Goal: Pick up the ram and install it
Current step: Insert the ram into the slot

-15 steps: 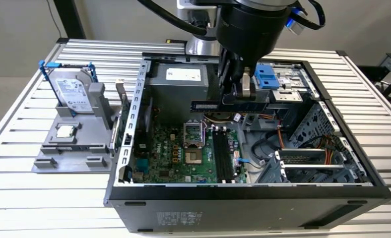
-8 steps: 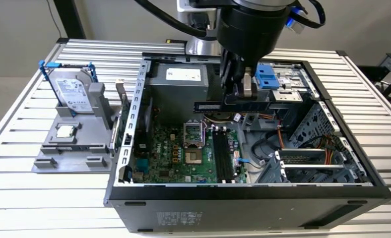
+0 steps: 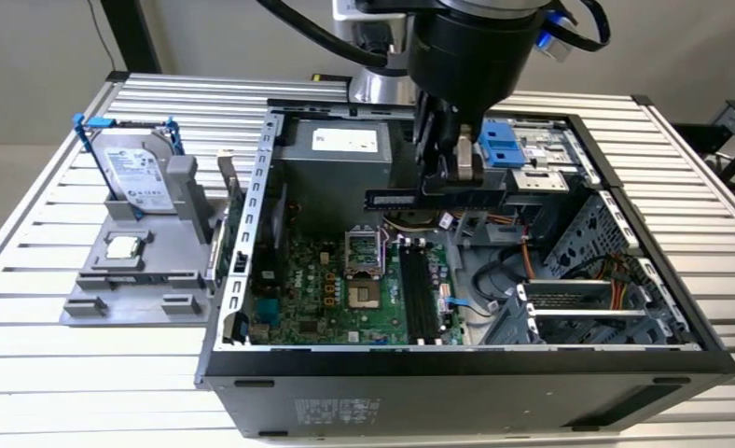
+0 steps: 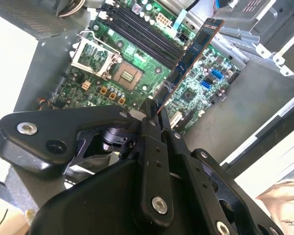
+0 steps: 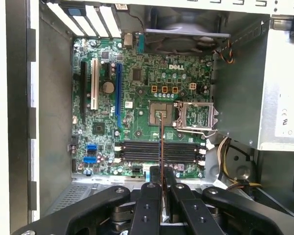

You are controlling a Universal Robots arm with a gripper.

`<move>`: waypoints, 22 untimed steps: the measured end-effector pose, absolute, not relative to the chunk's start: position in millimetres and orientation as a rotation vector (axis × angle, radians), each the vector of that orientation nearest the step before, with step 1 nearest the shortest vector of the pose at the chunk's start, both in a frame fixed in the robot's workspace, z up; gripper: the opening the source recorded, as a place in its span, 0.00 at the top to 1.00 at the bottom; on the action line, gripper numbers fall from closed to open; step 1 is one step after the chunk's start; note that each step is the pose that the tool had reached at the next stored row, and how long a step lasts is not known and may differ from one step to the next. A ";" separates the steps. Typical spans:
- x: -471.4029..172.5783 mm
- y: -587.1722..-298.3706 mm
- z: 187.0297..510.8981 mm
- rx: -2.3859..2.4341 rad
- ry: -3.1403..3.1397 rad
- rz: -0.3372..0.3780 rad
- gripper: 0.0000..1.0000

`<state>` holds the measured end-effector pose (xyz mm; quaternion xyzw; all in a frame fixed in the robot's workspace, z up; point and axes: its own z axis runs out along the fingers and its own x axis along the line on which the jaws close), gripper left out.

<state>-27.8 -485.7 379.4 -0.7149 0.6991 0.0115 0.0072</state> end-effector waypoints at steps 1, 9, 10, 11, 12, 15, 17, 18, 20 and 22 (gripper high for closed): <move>-27.7 -485.1 379.4 -2.236 2.186 0.036 1.00; -27.7 -484.7 379.4 -2.236 2.186 0.036 1.00; -27.7 -484.7 379.4 -2.236 2.186 0.036 1.00; -27.7 -484.7 379.4 -2.236 2.186 0.036 1.00; -27.7 -484.7 379.4 -2.236 2.186 0.036 1.00; -27.7 -484.7 379.4 -2.236 2.186 0.036 1.00; -27.7 -484.7 379.4 -2.236 2.186 0.036 1.00; -27.7 -484.7 379.4 -2.233 2.189 0.036 1.00; -27.7 -484.7 379.4 -2.216 2.206 0.036 1.00; -27.7 -484.7 379.3 -2.191 2.231 0.035 1.00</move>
